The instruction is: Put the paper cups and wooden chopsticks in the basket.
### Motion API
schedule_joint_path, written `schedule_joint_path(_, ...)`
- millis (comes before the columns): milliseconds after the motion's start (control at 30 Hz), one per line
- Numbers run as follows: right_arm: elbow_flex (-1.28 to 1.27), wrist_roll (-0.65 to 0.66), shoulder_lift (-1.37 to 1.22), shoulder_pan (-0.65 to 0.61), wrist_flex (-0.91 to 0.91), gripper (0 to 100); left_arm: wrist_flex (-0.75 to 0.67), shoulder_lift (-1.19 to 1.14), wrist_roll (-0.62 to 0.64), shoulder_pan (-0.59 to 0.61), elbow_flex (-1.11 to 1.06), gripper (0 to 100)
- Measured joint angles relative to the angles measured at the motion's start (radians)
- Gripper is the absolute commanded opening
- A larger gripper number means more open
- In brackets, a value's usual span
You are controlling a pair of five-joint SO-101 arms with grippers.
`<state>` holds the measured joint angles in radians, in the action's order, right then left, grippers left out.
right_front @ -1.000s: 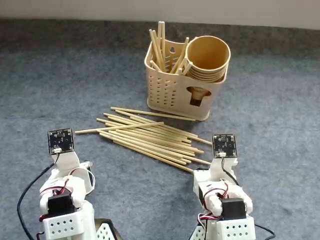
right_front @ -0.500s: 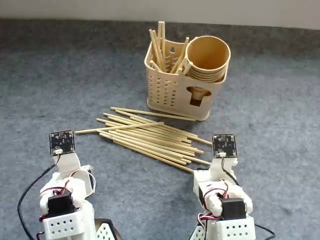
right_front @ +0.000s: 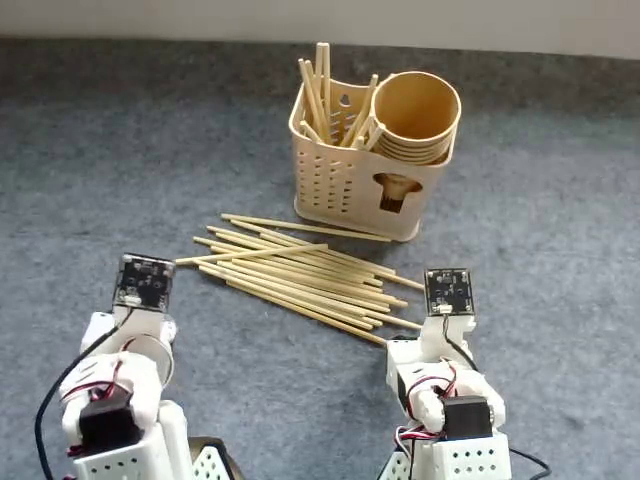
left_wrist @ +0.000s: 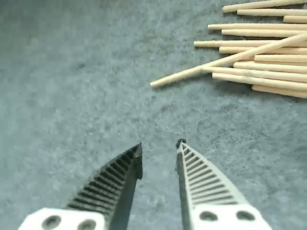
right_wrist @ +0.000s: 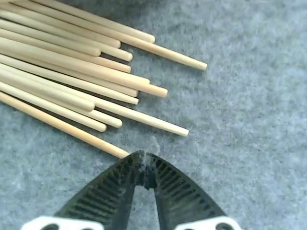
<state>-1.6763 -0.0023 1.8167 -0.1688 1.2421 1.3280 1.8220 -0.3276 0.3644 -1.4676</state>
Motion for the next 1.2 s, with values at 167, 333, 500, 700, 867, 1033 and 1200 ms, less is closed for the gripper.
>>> schedule_joint_path(167,0.0,0.0,0.0,0.0,0.0,0.5,0.0,-0.005,-0.129,-0.048,0.095,13)
schedule_joint_path(333,0.0,0.0,0.0,-0.002,0.0,0.5,0.063,-0.005,-0.196,-0.152,0.169,13)
schedule_joint_path(500,0.0,0.0,0.002,-0.002,0.0,0.5,0.103,-0.095,-0.216,-0.176,0.272,13)
schedule_joint_path(700,0.0,0.0,0.003,-0.002,0.0,0.5,0.103,-0.407,-0.241,-0.183,0.436,13)
schedule_joint_path(867,0.0,0.0,0.009,-0.002,0.0,0.5,0.103,-0.669,-0.241,-0.227,0.546,13)
schedule_joint_path(1033,0.0,0.0,0.009,-0.002,0.0,0.5,0.04,-0.927,-0.241,-0.295,0.623,16)
schedule_joint_path(1200,0.0,0.0,0.009,-0.002,0.0,0.5,0.014,-1.243,-0.239,-0.293,0.802,18)
